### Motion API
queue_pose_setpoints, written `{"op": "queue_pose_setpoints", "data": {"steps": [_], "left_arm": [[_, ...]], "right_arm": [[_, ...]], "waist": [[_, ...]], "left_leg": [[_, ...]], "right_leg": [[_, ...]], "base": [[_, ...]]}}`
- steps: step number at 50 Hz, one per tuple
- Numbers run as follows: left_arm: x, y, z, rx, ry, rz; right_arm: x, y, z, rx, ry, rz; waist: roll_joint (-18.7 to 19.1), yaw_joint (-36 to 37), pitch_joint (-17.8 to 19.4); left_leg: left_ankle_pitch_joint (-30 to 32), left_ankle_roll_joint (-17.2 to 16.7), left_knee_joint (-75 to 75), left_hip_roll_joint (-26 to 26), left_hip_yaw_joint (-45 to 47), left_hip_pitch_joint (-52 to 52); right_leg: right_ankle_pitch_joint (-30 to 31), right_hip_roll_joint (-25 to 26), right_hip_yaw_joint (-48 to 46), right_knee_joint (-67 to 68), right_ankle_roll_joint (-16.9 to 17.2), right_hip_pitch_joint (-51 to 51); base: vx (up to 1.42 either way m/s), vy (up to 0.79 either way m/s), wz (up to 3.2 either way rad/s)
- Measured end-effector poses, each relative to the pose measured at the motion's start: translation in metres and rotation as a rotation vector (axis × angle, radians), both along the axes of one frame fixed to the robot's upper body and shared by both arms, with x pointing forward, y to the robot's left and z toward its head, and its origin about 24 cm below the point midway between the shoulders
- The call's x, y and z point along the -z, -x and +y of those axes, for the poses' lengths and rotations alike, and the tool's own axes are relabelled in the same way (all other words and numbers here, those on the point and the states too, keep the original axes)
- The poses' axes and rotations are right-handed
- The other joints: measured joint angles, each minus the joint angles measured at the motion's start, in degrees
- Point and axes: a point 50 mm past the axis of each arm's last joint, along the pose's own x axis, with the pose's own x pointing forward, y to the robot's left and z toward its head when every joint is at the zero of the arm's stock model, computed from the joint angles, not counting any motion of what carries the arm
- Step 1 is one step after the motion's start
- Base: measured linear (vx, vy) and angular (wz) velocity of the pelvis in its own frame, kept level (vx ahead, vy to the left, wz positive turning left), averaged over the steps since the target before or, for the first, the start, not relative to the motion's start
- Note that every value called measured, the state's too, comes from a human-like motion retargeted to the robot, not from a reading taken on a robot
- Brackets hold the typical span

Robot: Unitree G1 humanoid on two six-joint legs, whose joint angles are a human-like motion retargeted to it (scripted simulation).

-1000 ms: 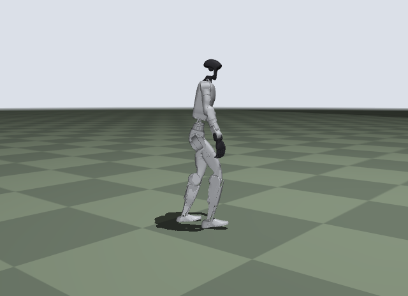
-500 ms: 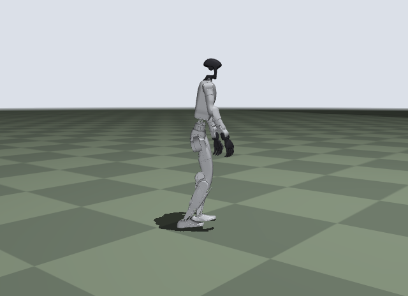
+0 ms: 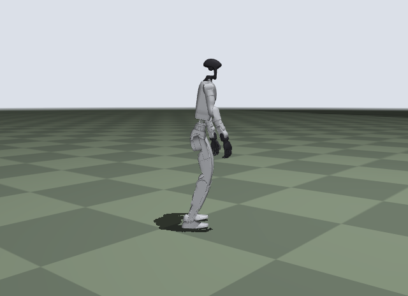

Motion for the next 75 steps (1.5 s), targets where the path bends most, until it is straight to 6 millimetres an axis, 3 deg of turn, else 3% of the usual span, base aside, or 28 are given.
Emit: {"op": "queue_pose_setpoints", "data": {"steps": [5,13,20,27,38,45,52,59,67,71,75], "left_arm": [[0.002,0.01,0.005,-0.005,-0.004,0.026],[-0.001,0.007,0.014,-0.023,-0.023,0.001],[-0.004,0.002,0.023,-0.047,-0.054,-0.026],[-0.004,0.003,0.027,-0.074,-0.07,-0.027],[-0.005,-0.002,0.025,-0.081,-0.07,-0.05],[-0.005,-0.005,0.02,-0.049,-0.061,-0.052],[-0.003,-0.002,0.015,-0.009,-0.05,-0.037],[-0.001,0.003,0.012,-0.004,-0.033,-0.027],[-0.004,-0.003,0.011,-0.013,-0.031,-0.072],[-0.008,-0.013,0.008,0.001,-0.036,-0.116],[-0.013,-0.024,0.004,0.019,-0.039,-0.153]], "right_arm": [[0.002,0.005,-0.004,0.01,0.001,0.015],[0.005,0.008,0.006,-0.012,-0.028,0.011],[0.002,0.004,0.007,-0.024,-0.031,-0.007],[0.003,0.006,0.003,0.005,-0.037,0.006],[0.01,0.018,0.008,0.071,-0.091,0.059],[0.011,0.021,0.007,0.101,-0.112,0.076],[0.012,0.025,0.005,0.12,-0.119,0.079],[0.013,0.029,0.001,0.131,-0.111,0.061],[0.013,0.03,-0.004,0.142,-0.074,0.025],[0.011,0.027,-0.011,0.152,-0.041,0.0],[0.008,0.023,-0.017,0.171,-0.011,-0.022]], "waist": [[-1.2,-1.3,-0.3],[-4.3,-3.8,0.9],[-5.4,-5.3,2.4],[-5.1,-7.2,3.3],[-2.8,-8.0,3.2],[-2.0,-7.4,2.5],[-1.5,-6.6,2.0],[-1.0,-5.9,2.1],[2.9,-4.3,2.2],[4.5,-3.0,1.7],[4.5,-1.4,1.6]], "left_leg": [[2.0,0.6,-9.7,-3.7,-0.3,5.2],[7.5,1.4,-25.3,-10.5,-0.4,14.5],[10.6,1.5,-34.3,-13.5,-0.4,20.6],[9.5,1.3,-34.3,-13.8,-1.1,22.4],[7.2,1.5,-34.1,-11.7,-2.4,24.2],[5.5,2.2,-33.9,-10.8,-3.4,26.0],[3.5,2.3,-33.2,-9.8,-4.8,29.7],[-0.3,0.6,-18.4,-6.7,-5.7,28.7],[2.0,-4.7,19.8,3.5,-5.3,16.8],[2.9,-3.4,35.3,10.3,-3.0,9.8],[-0.3,-0.6,43.1,14.3,-0.9,3.6]], "right_leg": [[-1.6,-2.5,0.2,2.8,0.8,-0.6],[-5.0,-8.2,1.1,15.9,2.0,-4.9],[-4.7,-12.8,-1.7,27.3,0.2,-10.0],[-2.3,-11.4,-0.2,26.9,0.8,-14.6],[5.8,-5.7,1.7,10.9,3.6,-19.1],[10.2,-3.6,2.2,3.8,4.8,-19.1],[11.8,-2.3,2.2,4.8,4.4,-16.8],[8.0,-0.7,1.8,8.0,1.9,-12.3],[3.7,5.5,-1.1,8.5,-2.9,-6.7],[1.8,8.1,-2.4,8.0,-5.0,-5.1],[0.0,9.0,-2.9,7.7,-5.7,-3.4]], "base": [[0.02,0.1,0.09],[0.01,0.1,0.05],[0.03,0.08,-0.12],[0.07,0.05,0.04],[0.13,0.02,0.0],[0.18,-0.03,-0.03],[0.24,-0.08,0.01],[0.3,-0.14,0.06],[0.28,-0.18,-0.01],[0.25,-0.13,0.0],[0.23,-0.07,0.03]]}}
